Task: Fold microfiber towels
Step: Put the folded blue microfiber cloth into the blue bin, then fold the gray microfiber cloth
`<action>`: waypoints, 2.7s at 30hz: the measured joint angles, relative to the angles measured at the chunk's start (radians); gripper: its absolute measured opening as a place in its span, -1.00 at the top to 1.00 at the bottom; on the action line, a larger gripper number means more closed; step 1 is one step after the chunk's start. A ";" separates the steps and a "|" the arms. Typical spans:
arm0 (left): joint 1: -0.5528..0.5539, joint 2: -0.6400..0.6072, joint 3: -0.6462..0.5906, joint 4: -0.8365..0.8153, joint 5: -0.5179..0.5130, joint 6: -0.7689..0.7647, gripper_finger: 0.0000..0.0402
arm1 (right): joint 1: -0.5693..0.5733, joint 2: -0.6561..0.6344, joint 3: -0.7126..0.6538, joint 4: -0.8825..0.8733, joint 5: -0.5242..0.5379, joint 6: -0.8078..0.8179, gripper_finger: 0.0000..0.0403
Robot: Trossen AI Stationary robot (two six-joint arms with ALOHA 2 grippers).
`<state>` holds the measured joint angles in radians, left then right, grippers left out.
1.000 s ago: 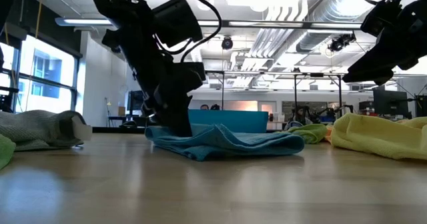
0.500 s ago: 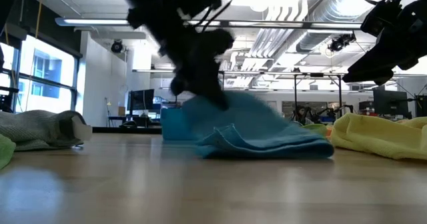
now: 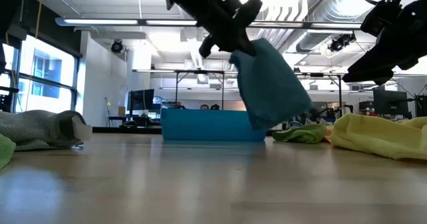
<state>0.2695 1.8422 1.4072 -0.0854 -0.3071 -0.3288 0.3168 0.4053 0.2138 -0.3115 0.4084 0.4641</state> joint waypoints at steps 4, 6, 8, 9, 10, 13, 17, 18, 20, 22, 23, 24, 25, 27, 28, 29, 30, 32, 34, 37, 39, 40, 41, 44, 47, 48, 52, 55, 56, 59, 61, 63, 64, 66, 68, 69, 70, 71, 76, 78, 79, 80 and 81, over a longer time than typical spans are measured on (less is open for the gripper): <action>0.073 0.016 0.000 0.028 -0.019 -0.089 0.95 | 0.000 0.000 0.000 -0.002 0.000 0.000 0.24; 0.109 0.034 0.001 0.028 -0.021 -0.176 0.95 | 0.000 0.000 0.000 -0.005 0.000 0.000 0.24; 0.138 0.053 -0.001 0.005 -0.021 -0.258 0.95 | 0.000 0.000 0.000 -0.005 0.000 0.000 0.24; 0.149 0.063 -0.001 0.004 -0.022 -0.299 0.95 | 0.000 0.000 0.000 -0.005 0.000 0.000 0.24; 0.159 0.069 -0.001 -0.002 -0.022 -0.342 0.95 | 0.000 0.000 0.000 -0.006 0.000 0.000 0.24; 0.176 0.082 -0.001 -0.007 -0.021 -0.448 0.95 | 0.000 0.000 0.000 -0.006 0.000 0.000 0.24; 0.177 0.093 -0.001 -0.067 -0.037 -0.575 0.91 | 0.000 0.000 0.000 -0.006 0.000 0.000 0.24; 0.177 0.093 -0.001 -0.089 -0.056 -0.582 0.91 | 0.000 0.000 0.000 -0.006 0.000 0.000 0.24; 0.176 0.093 -0.001 -0.132 -0.097 -0.594 0.90 | 0.000 0.000 0.000 -0.006 0.000 0.000 0.24; 0.175 0.093 0.000 -0.195 -0.128 -0.637 0.90 | 0.000 0.000 0.000 -0.006 0.000 0.000 0.24; 0.174 0.093 -0.001 -0.226 -0.136 -0.659 0.90 | 0.000 0.000 0.000 -0.006 0.000 0.000 0.24; 0.174 0.093 0.000 -0.257 -0.143 -0.675 0.90 | 0.000 0.000 0.000 -0.006 0.000 0.000 0.24; 0.174 0.093 0.000 -0.288 -0.148 -0.688 0.90 | 0.000 0.000 0.000 -0.006 0.000 0.000 0.24; 0.174 0.093 0.000 -0.351 -0.150 -0.715 0.90 | 0.000 0.000 0.000 -0.006 0.000 0.000 0.24; 0.174 0.093 -0.001 -0.380 -0.150 -0.730 0.90 | 0.000 0.000 0.000 -0.006 0.000 0.000 0.24; 0.174 0.093 0.000 -0.406 -0.152 -0.743 0.90 | 0.000 0.000 0.000 -0.006 0.000 0.000 0.24; 0.172 0.093 -0.001 -0.426 -0.154 -0.752 0.90 | 0.000 0.000 0.000 -0.006 0.000 0.000 0.24; 0.169 0.093 0.000 -0.463 -0.154 -0.768 0.90 | 0.000 0.000 0.000 -0.006 0.000 0.000 0.24; 0.164 0.093 0.000 -0.497 -0.154 -0.790 0.90 | 0.000 0.000 0.000 -0.006 0.000 0.000 0.24; 0.156 0.093 0.000 -0.550 -0.154 -0.824 0.90 | 0.000 0.000 0.000 -0.006 0.000 0.000 0.24; 0.151 0.093 -0.001 -0.585 -0.154 -0.847 0.90 | 0.000 0.000 0.000 -0.006 0.000 0.000 0.24; 0.146 0.093 -0.001 -0.599 -0.154 -0.856 0.90 | 0.000 0.000 0.000 -0.006 0.000 0.000 0.24; 0.142 0.093 -0.001 -0.610 -0.155 -0.866 0.90 | 0.000 0.000 0.000 -0.006 0.000 0.000 0.24; 0.132 0.093 -0.001 -0.635 -0.172 -0.887 0.90 | 0.000 0.000 0.000 -0.006 0.000 0.000 0.24; 0.127 0.092 -0.001 -0.646 -0.175 -0.898 0.89 | 0.000 0.000 0.000 -0.006 0.000 0.000 0.24; 0.127 0.092 -0.001 -0.650 -0.173 -0.899 0.89 | 0.000 0.000 0.000 -0.006 0.000 0.000 0.24; 0.127 0.092 -0.001 -0.651 -0.160 -0.899 0.89 | 0.000 0.000 0.000 -0.006 0.000 0.000 0.24; 0.124 0.092 -0.001 -0.652 -0.153 -0.899 0.88 | 0.000 0.000 0.000 -0.006 0.000 0.000 0.24; 0.122 0.092 -0.001 -0.652 -0.153 -0.899 0.87 | 0.000 0.000 0.000 -0.006 0.000 0.000 0.24; 0.114 0.092 -0.001 -0.652 -0.159 -0.876 0.80 | 0.000 0.000 0.000 -0.006 0.000 0.000 0.24; 0.113 0.090 0.004 -0.653 -0.176 -0.840 0.74 | 0.000 0.000 0.000 -0.006 0.000 0.000 0.24; 0.113 0.081 0.011 -0.652 -0.190 -0.794 0.67 | 0.000 0.000 0.000 -0.006 0.000 0.000 0.24; 0.113 0.074 0.014 -0.651 -0.198 -0.770 0.63 | 0.000 0.000 0.000 -0.006 0.000 0.000 0.24; 0.113 0.059 0.015 -0.651 -0.213 -0.726 0.55 | 0.000 0.000 0.000 -0.006 0.000 0.000 0.24; 0.113 0.049 0.015 -0.654 -0.227 -0.687 0.47 | 0.000 0.000 0.000 -0.006 0.000 0.000 0.24; 0.112 0.045 0.015 -0.654 -0.231 -0.674 0.43 | 0.000 0.000 0.000 -0.006 0.000 0.000 0.24; 0.110 0.040 0.015 -0.660 -0.230 -0.671 0.39 | 0.000 0.000 0.000 -0.006 0.000 0.000 0.24; 0.110 0.036 0.015 -0.665 -0.235 -0.664 0.36 | 0.000 0.000 0.000 -0.006 0.000 0.000 0.24; 0.105 0.026 0.016 -0.675 -0.229 -0.539 0.25 | 0.000 0.000 0.000 -0.006 0.000 0.000 0.24; 0.091 0.009 0.016 -0.673 -0.175 -0.452 0.24 | 0.000 0.000 0.000 -0.006 0.000 0.000 0.24; 0.079 0.000 0.016 -0.677 -0.140 -0.410 0.24 | 0.000 0.000 0.000 -0.006 0.000 0.000 0.24; 0.061 -0.009 0.016 -0.686 -0.102 -0.359 0.25 | 0.000 0.000 0.000 -0.006 0.000 0.000 0.24; 0.034 -0.015 0.016 -0.689 -0.071 -0.303 0.25 | 0.000 0.000 0.000 -0.006 0.000 0.000 0.24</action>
<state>0.3037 1.8273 1.4231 -0.7742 -0.3777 -0.6320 0.3168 0.4053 0.2142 -0.3180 0.4085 0.4641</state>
